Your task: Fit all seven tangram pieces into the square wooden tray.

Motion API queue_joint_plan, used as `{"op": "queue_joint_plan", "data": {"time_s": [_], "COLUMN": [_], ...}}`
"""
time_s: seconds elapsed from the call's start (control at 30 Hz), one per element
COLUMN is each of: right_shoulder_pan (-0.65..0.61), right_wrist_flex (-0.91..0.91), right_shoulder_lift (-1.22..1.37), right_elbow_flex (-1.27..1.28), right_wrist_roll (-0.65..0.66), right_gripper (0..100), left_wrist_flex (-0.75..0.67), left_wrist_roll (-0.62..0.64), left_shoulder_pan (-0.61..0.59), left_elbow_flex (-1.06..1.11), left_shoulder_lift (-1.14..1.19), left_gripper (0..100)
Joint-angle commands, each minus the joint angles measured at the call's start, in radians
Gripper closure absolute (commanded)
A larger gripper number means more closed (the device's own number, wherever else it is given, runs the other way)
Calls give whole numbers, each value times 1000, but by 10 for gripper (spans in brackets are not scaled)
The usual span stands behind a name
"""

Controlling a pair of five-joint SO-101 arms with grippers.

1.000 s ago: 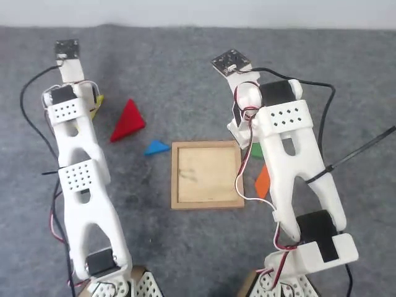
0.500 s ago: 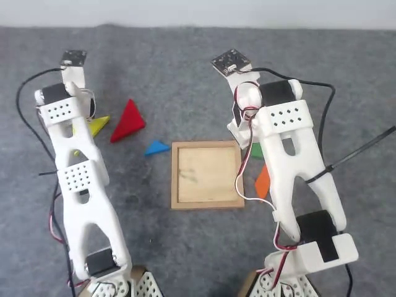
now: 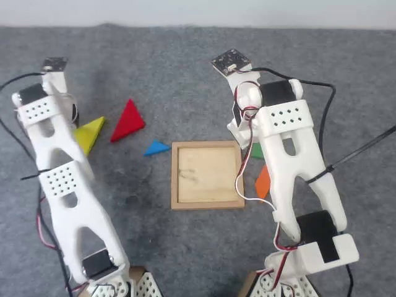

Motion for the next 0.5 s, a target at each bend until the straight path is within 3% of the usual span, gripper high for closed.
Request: {"op": "queue_joint_plan", "data": {"time_s": [0.0,0.27,0.47], "right_shoulder_pan": [10,8,5], "right_wrist_flex": [-15,-5,-16], "right_shoulder_lift": [-7,-7,-7], "right_elbow_flex": [-6,-5,28], "right_wrist_roll": [9,8,8], "right_gripper": [980,982,981], "left_wrist_flex": [41,-114,-310], "left_wrist_roll": [-100,-149,-31], "left_shoulder_pan": [-29,-28,-26], "left_elbow_flex": [371,852,1262], "left_shoulder_lift": [-238,-603,-916], "left_gripper": [990,991,990]}}
